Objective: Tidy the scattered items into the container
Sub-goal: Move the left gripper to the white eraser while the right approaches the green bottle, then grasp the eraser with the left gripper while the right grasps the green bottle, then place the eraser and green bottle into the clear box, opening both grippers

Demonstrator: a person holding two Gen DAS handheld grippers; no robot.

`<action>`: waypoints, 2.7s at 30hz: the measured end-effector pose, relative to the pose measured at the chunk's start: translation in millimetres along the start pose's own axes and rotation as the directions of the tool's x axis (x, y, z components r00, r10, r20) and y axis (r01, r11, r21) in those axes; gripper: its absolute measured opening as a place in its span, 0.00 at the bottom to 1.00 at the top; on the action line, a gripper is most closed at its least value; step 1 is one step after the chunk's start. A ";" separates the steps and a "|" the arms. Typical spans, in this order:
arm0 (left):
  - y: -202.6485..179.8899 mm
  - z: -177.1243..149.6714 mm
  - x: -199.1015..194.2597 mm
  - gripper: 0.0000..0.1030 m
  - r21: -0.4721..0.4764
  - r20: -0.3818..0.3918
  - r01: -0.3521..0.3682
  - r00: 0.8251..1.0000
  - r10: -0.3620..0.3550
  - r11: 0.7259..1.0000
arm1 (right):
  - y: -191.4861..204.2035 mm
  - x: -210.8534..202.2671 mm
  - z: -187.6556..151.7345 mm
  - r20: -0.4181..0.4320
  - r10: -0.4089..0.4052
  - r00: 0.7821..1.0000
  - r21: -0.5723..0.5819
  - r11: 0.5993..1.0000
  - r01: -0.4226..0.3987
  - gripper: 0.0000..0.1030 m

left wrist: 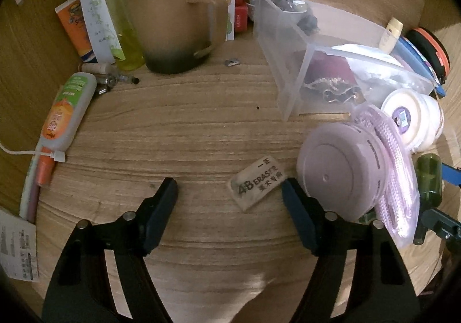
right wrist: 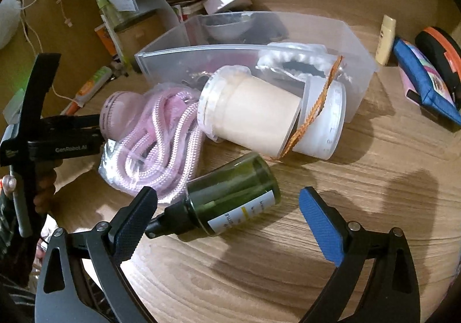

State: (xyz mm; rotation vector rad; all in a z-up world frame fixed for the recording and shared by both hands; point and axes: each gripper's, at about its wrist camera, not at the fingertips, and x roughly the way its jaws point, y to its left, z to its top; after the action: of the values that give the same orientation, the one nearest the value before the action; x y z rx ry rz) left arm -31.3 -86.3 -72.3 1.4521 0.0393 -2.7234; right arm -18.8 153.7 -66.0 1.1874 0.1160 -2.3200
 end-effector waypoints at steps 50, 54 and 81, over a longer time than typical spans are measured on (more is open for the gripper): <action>3.5 15.6 -33.8 0.36 0.056 0.057 0.085 0.994 -0.089 0.995 | -37.7 -60.0 41.6 0.203 -0.003 0.979 0.063 0.998 -0.010 0.75; -2.0 20.1 -15.0 0.49 0.112 -0.011 0.096 0.995 -0.095 0.989 | -35.2 -59.7 50.9 0.209 0.000 0.978 0.043 0.999 -0.009 0.75; 6.6 53.0 -47.5 0.38 0.020 0.203 0.014 0.979 -0.018 1.000 | -33.3 6.1 141.2 0.178 -0.059 0.982 -0.004 0.998 0.060 0.75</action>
State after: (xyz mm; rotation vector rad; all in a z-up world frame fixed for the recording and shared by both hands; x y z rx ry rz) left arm -48.4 -93.8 -3.3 1.1740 0.0175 -2.8765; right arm -141.2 136.7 10.2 0.9785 0.0990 -2.4631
